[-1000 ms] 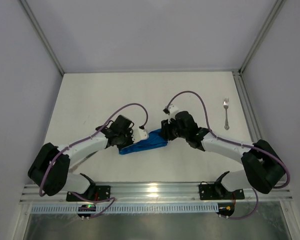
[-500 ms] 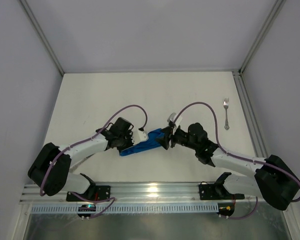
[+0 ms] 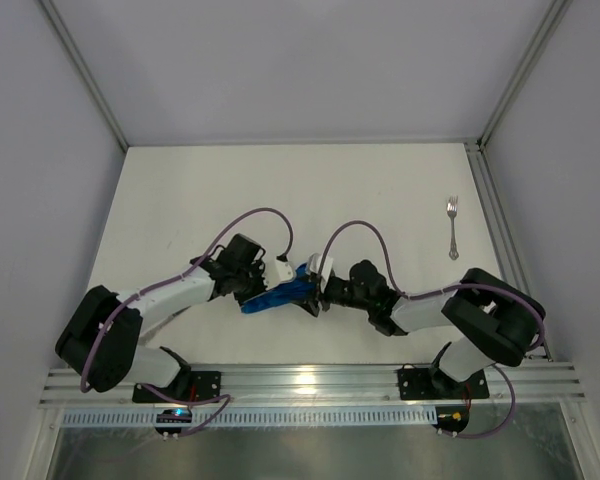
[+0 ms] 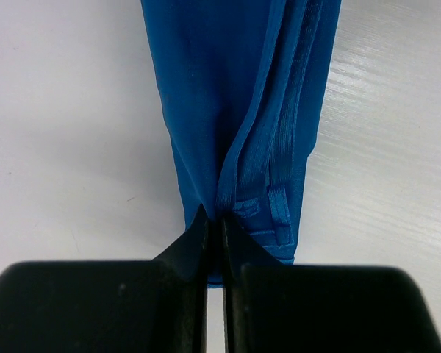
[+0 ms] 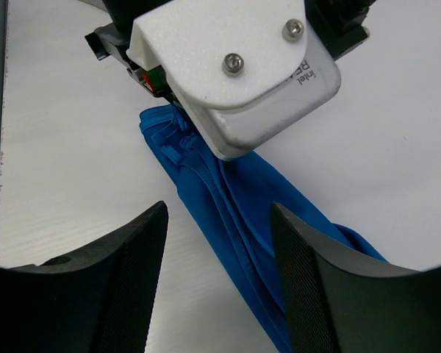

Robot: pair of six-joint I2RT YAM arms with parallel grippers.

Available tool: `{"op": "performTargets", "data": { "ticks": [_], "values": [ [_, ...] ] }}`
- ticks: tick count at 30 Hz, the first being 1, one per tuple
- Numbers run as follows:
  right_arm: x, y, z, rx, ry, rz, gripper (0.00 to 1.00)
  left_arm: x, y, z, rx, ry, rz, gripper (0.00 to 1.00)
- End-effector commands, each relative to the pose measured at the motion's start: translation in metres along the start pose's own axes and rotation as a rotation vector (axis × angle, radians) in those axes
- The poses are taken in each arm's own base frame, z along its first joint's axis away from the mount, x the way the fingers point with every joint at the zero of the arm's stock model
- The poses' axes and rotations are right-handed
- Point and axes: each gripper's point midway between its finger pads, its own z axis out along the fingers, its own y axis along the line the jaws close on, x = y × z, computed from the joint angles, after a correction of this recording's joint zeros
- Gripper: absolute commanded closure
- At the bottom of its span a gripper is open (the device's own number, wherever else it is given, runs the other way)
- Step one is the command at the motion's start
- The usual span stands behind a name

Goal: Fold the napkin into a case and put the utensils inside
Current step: Stuff the top corner of the smaller-rectangle-folded napkin into the folded napkin.

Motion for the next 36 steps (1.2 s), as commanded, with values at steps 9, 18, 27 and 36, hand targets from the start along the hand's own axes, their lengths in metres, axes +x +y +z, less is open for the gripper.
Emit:
{"op": "performTargets", "data": {
  "ticks": [9,18,27,36],
  "values": [
    [-0.007,0.01,0.033,-0.046,-0.038,-0.166,0.37,-0.018,0.001,0.0,0.018,-0.084,-0.026,1.0],
    [-0.009,0.019,0.051,0.014,-0.069,-0.137,0.36,-0.017,-0.005,-0.001,0.041,-0.091,-0.036,1.0],
    [-0.007,0.024,0.061,0.089,-0.08,-0.126,0.36,-0.015,-0.013,-0.002,0.074,-0.103,-0.041,1.0],
    [-0.031,0.031,0.048,0.117,-0.111,-0.179,0.36,-0.016,-0.013,-0.004,0.087,-0.111,-0.05,1.0]
  ]
}}
